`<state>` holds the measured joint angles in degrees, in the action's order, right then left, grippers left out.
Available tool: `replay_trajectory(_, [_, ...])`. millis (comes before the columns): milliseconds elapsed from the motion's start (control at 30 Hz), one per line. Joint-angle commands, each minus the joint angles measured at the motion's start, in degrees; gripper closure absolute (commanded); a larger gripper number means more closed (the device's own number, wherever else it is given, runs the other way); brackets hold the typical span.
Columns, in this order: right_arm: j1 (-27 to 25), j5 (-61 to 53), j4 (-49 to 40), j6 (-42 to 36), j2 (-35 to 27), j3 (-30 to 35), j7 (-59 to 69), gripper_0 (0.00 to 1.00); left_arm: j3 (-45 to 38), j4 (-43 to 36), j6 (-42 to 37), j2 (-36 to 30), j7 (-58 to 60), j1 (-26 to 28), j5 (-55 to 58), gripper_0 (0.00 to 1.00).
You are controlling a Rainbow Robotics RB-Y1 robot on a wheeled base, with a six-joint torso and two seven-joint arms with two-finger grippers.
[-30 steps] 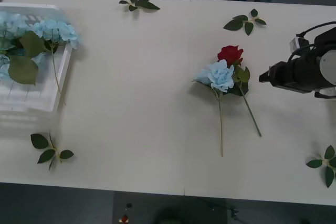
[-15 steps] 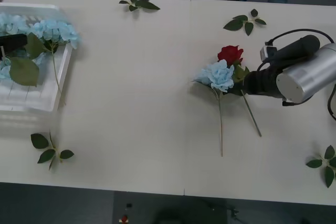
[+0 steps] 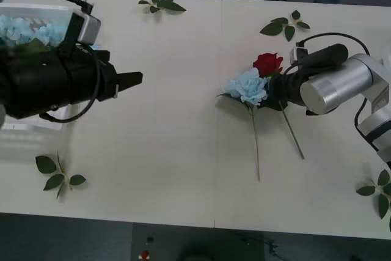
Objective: Put the red flowers into the right box and the blue flowers into the left box
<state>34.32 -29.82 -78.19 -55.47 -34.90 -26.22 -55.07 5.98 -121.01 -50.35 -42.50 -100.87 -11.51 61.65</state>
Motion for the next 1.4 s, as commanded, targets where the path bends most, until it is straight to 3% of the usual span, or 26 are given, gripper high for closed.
replay_trajectory(33, [2.42, 2.40, 2.25, 1.85, 1.06, -0.94, -2.94, 0.00, 5.18, 6.05, 6.05, -0.66, -13.38, -0.89, 8.83, 0.00])
replay_trajectory(100, [2.77, 2.93, 3.31, 2.56, 1.33, -1.64, -2.94, 0.12, 5.62, 9.13, 6.14, 0.04, -20.42, -0.89, 14.20, 0.00])
replay_trajectory(200, [3.04, 3.19, 4.89, 3.61, 1.77, -2.17, -2.94, 0.50, 5.62, 14.49, 5.79, 0.66, -34.13, -0.97, 24.30, 0.00])
replay_trajectory(267, [3.13, 3.28, 4.98, 3.96, 1.85, -2.17, -2.94, 0.98, 5.36, 18.44, 2.97, 1.01, -42.83, -1.50, 33.09, 0.00])
replay_trajectory(433, [3.13, 3.19, 4.98, 4.14, 1.85, -2.17, -2.94, 1.00, 2.28, 23.63, -2.92, 1.27, -54.13, -1.85, 45.22, 0.00])
replay_trajectory(633, [3.13, 2.49, 4.80, 5.28, 0.98, -2.17, -2.94, 1.00, -0.62, 25.56, -7.40, 1.63, -54.13, -1.85, 55.68, 0.00])
replay_trajectory(833, [3.21, 2.66, 3.13, 4.75, -2.63, -1.99, -2.50, 1.00, -0.53, 25.56, -7.31, 1.71, -54.13, -2.03, 56.82, 0.00])
replay_trajectory(1000, [3.30, 2.58, -0.38, 0.45, -11.51, 0.03, -3.47, 1.00, -0.53, 25.83, -7.31, 1.71, -54.13, -2.12, 55.59, 0.00])
replay_trajectory(1233, [3.56, -0.85, -0.91, 0.53, -25.57, 0.38, -12.08, 1.00, -0.44, 25.83, -7.31, 1.71, -54.13, -2.29, 55.50, 0.00])
replay_trajectory(1400, [3.56, -0.50, 1.37, 0.62, -31.54, 0.38, -17.18, 1.00, -0.27, 25.83, -7.31, 1.71, -54.13, -2.38, 55.50, 0.00])
